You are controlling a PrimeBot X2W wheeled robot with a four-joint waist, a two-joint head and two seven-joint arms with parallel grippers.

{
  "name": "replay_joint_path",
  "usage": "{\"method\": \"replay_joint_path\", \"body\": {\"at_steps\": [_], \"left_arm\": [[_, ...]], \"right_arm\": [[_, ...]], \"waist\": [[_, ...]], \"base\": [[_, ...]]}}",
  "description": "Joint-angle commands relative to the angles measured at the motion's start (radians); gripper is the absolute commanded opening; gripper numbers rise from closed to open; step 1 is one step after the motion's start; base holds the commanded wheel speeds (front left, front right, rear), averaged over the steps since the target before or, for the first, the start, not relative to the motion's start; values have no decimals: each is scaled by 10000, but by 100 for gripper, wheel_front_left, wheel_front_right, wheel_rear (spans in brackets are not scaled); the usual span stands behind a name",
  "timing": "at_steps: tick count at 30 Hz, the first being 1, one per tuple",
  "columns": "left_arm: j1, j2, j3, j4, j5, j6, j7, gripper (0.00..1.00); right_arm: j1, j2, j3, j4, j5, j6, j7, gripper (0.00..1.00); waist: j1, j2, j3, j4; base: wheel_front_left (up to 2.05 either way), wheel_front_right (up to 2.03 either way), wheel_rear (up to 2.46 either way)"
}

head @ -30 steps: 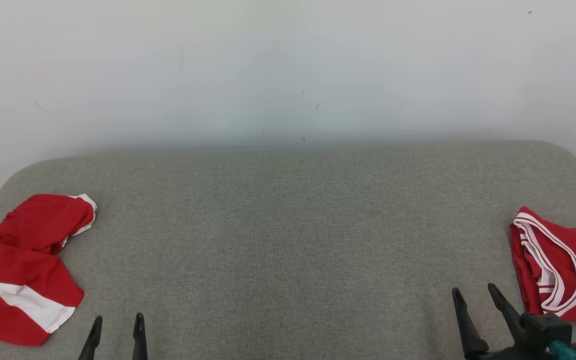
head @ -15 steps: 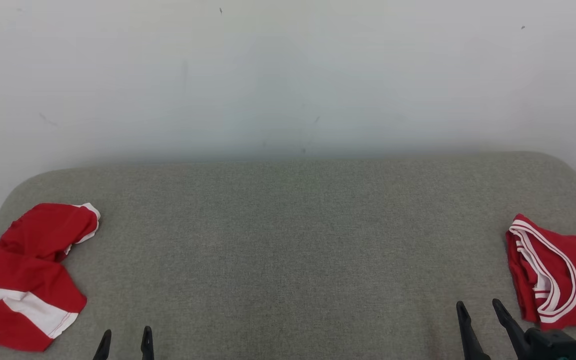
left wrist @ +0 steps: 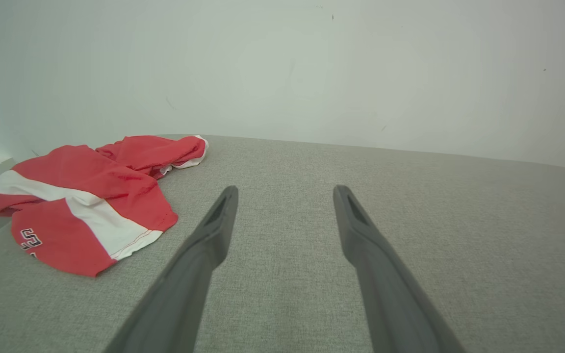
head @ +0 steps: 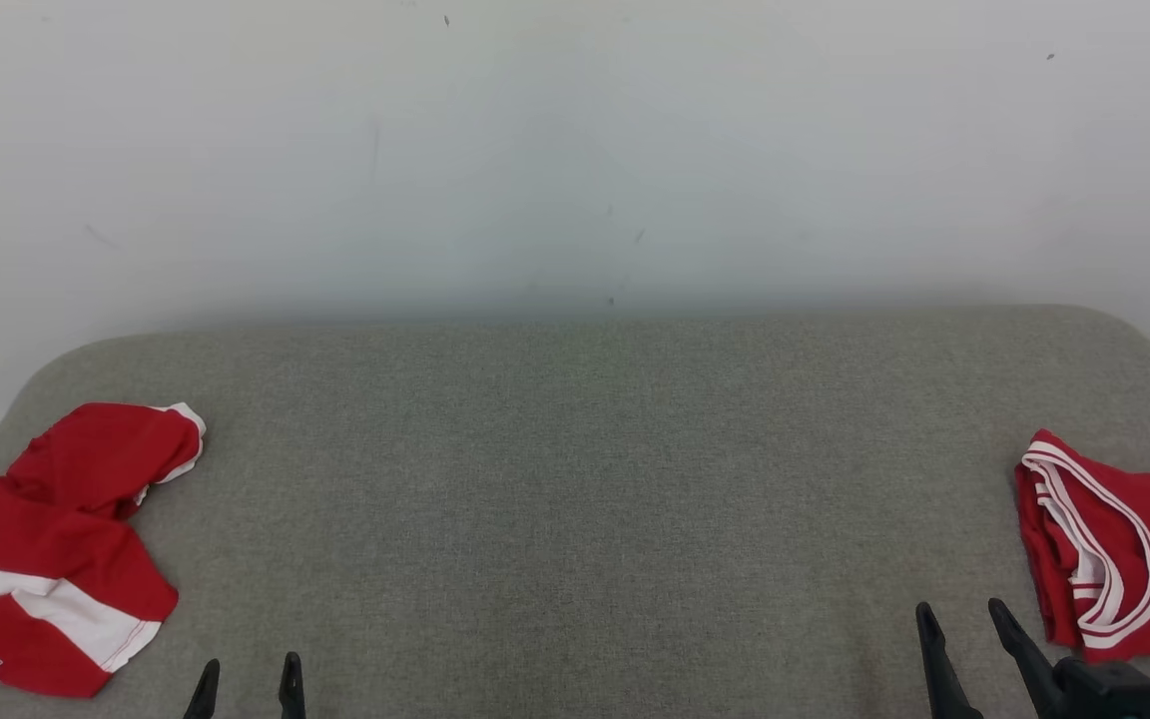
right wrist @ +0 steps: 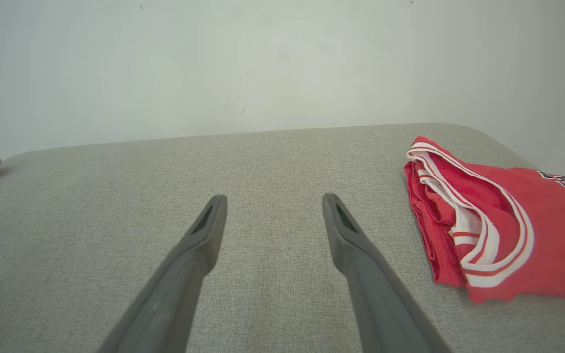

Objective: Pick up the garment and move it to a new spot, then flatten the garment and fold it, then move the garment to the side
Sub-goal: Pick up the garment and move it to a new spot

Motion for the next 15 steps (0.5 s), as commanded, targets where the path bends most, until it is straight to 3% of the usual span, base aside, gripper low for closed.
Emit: {"method": "replay_joint_path", "body": {"at_steps": [1,9,15], "left_arm": [[-5,-18,4,-28,20,-10,-27,100],[-162,-15,-46,-78,-88,41,-26,100],[-114,-15,40,-232,-10,101,-26,100]], "right_arm": [[102,-51,-38,-38,-60,-28,4,100],[212,83,-53,-190,-177,-28,41,100],[118,74,72,-231,-77,-28,55,100]], "waist": [[0,0,-3,17],[0,0,-4,385],[0,0,30,1168]], "base": [[0,0,0],[0,0,0],[0,0,0]]}}
